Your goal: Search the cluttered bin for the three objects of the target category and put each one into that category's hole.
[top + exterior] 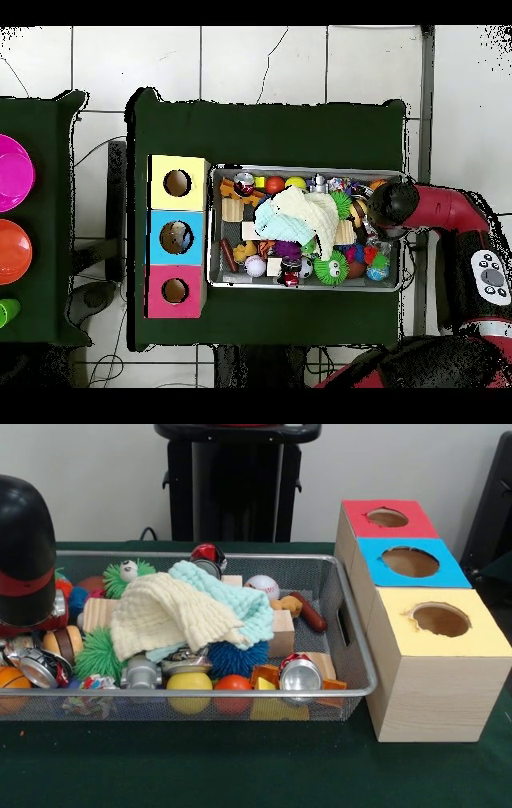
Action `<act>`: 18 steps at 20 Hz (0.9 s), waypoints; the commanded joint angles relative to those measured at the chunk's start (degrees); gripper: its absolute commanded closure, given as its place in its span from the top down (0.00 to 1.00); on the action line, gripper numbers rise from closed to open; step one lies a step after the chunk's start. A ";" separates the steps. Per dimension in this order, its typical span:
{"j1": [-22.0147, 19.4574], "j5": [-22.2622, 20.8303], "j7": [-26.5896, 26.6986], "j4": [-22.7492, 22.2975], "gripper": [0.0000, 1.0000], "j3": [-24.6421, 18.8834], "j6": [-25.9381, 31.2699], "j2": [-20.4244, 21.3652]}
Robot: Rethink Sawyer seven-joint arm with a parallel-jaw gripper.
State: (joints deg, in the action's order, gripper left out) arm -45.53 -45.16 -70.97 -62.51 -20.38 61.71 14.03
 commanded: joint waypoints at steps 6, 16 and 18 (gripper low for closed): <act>-0.08 2.29 18.19 -2.38 0.00 -5.48 1.30 -9.39; -0.03 2.90 18.57 -2.13 1.00 -5.57 1.80 -9.91; 0.20 2.65 18.72 -1.96 1.00 -5.41 2.00 -9.90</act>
State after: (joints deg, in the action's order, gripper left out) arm -45.83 -43.95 -70.13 -61.57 -20.38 62.59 13.56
